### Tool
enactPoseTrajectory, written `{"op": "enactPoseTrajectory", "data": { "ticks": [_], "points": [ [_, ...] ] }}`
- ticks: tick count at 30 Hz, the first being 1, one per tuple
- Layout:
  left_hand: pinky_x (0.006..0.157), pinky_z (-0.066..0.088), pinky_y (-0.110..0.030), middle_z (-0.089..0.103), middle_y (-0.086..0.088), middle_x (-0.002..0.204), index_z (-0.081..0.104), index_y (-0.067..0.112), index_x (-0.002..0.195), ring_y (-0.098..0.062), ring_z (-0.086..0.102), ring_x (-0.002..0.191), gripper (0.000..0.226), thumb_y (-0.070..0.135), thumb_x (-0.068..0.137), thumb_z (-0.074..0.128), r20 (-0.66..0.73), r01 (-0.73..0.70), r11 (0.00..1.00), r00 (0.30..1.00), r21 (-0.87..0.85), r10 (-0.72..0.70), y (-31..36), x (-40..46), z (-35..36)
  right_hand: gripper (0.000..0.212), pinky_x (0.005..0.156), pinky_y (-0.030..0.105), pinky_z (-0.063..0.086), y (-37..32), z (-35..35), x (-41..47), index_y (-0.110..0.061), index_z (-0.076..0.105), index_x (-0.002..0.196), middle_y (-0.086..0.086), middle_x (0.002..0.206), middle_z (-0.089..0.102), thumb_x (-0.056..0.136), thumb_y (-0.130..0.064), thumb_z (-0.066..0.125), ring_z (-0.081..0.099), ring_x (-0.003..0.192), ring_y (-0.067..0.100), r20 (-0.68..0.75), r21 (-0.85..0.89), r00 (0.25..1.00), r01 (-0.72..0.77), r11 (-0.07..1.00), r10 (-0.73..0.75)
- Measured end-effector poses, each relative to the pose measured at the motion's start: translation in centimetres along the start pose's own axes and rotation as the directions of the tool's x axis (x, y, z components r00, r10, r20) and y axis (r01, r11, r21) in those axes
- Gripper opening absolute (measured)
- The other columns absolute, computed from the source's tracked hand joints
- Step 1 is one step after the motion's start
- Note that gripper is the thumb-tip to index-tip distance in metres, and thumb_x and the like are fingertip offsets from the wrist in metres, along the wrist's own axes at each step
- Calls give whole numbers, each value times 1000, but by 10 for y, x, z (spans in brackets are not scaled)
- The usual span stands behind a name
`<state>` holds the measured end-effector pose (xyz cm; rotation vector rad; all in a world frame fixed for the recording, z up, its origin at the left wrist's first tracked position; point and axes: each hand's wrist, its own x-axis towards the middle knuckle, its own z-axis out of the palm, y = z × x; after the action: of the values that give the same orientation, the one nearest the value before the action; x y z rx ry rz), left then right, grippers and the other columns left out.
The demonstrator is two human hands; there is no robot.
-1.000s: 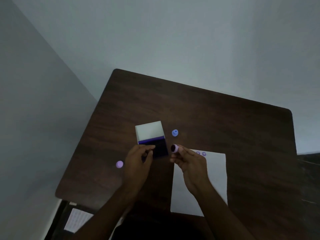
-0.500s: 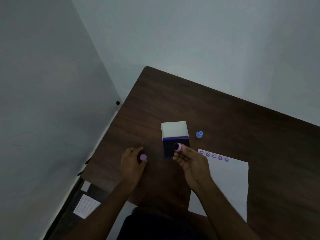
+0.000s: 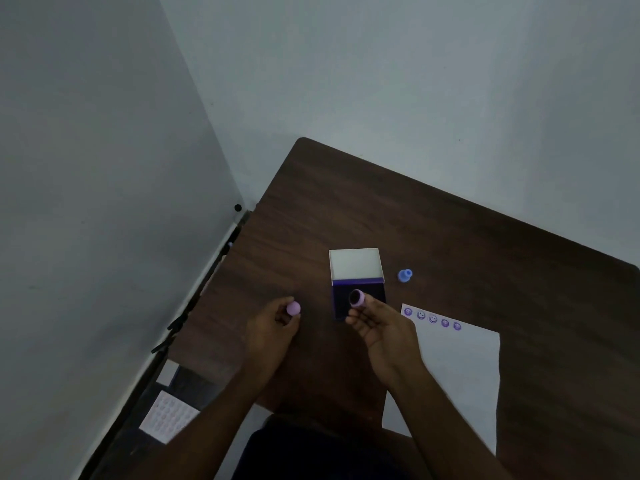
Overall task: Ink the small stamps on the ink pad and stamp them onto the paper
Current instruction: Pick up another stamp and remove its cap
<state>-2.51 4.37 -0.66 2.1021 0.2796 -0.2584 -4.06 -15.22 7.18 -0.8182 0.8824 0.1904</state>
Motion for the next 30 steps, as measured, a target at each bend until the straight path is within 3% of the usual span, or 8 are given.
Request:
{"op": "enactPoseTrajectory", "data": {
  "ticks": [2,7,11,14,17,22,27,30],
  "points": [
    [83,51,-20,70,15,99,67,27,108,6,63,92,28,34,81,72,2,31,989,1000,-145,-31,7,1,-3,14,63,32,57,0,1,-1,-6,76,89,16,90,73,78,-11,68,71,79,24,14,17,1000,6,1000,-6],
    [73,54,-14,73,12,101,71,28,104,-2,67,95,34,38,73,79,115,136,877,989,-462,-93,17,7,-8,24,63,32,57,0,5,-3,-6,76,87,16,88,74,65,-16,73,71,79,25,33,35,999,7,999,-8],
    [85,53,-31,73,-3,106,71,21,107,-19,68,102,45,31,66,85,202,222,728,972,-649,-117,19,10,-7,17,63,33,57,0,5,-3,-6,76,85,18,88,73,72,-14,70,71,79,25,24,63,1000,-3,998,1],
    [83,55,-31,71,-13,108,70,14,110,-28,68,101,48,26,67,86,223,230,612,971,-757,-89,25,9,-9,13,63,33,57,0,4,-4,-5,76,85,18,89,73,80,-11,65,72,79,26,25,87,1000,-18,996,16],
    [80,54,-27,71,-4,111,71,18,109,-21,68,99,43,27,69,82,191,192,651,979,-734,-73,39,5,-13,15,63,32,57,-1,6,-5,-7,77,84,17,87,74,73,-13,69,72,78,25,37,85,999,-22,996,19],
    [69,53,-14,69,12,98,60,48,116,-2,65,90,31,43,86,60,165,-27,903,980,-429,108,62,-3,-23,18,63,32,57,-1,11,-7,-8,77,83,16,86,74,68,-15,71,71,78,24,56,68,998,-20,997,16],
    [77,54,-14,66,23,104,58,40,120,7,62,98,38,36,83,67,162,-132,950,970,-283,183,66,-6,-17,17,64,32,58,2,14,-7,-7,77,82,16,87,74,69,-14,69,71,78,24,72,59,997,-9,998,5],
    [75,49,-5,66,28,101,59,50,111,10,63,91,40,38,75,73,131,-195,952,964,-237,230,65,-3,-14,20,65,32,58,2,16,-6,-5,76,86,18,91,73,69,-14,70,71,79,26,91,30,996,13,999,-16]
  ]
}}
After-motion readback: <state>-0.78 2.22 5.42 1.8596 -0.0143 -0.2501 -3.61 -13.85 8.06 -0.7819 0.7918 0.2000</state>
